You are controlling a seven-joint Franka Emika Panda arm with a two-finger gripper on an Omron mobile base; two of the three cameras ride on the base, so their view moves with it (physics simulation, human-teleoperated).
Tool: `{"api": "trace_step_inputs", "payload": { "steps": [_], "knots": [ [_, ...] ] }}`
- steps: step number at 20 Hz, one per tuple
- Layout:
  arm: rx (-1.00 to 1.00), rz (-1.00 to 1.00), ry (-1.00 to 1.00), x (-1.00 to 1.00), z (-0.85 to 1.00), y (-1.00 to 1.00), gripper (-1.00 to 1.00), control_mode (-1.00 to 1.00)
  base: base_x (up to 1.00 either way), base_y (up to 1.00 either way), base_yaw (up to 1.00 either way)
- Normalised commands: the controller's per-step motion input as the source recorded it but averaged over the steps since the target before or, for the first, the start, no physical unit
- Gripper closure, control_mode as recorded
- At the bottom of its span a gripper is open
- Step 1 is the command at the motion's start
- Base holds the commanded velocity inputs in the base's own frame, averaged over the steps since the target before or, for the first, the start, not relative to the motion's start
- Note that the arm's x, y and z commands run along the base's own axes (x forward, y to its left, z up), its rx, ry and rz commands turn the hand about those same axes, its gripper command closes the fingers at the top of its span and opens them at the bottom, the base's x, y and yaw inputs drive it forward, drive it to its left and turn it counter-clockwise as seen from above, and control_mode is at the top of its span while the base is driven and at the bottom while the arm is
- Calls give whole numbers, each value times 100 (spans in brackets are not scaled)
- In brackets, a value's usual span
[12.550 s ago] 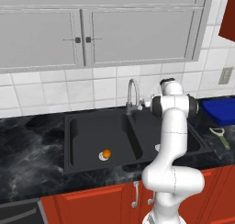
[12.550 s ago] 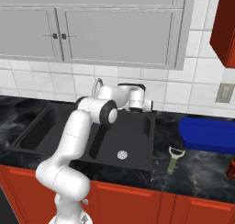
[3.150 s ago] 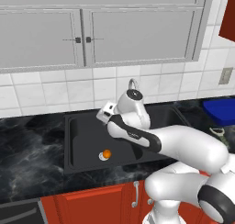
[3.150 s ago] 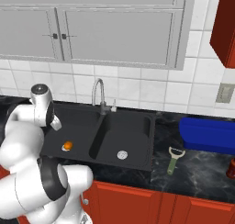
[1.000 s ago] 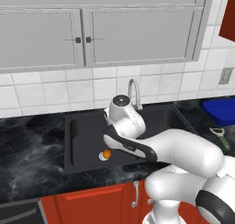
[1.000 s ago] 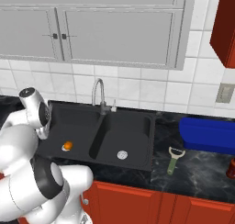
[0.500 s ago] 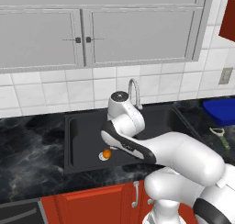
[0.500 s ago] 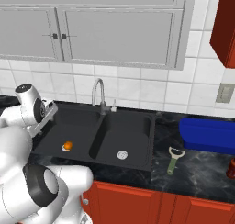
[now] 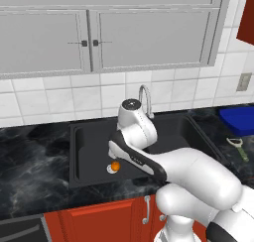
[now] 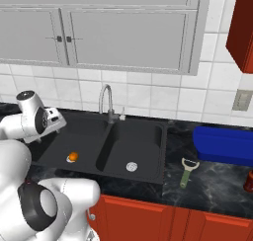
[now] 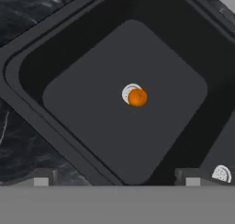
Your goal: Pick up all produce items and place them in the sink. Turn on the sink faucet to wash them. Then turn the sink off and put them in the tray.
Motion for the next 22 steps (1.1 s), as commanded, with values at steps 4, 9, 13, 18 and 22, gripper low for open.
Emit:
{"api": "trace_step_inputs", "payload": {
  "steps": [4,9,13,18,22],
  "knots": [
    [21,-41,5,0,-5,-3,-100,-100,0,0,0],
    [13,-37,5,1,-23,-1,-100,-100,0,0,0],
    [0,-24,2,9,-29,-2,-100,-100,0,0,0],
    [2,-13,5,7,-20,-7,-100,-100,0,0,0],
    [8,-8,6,8,-19,-10,-100,-100,0,0,0]
  ]
}}
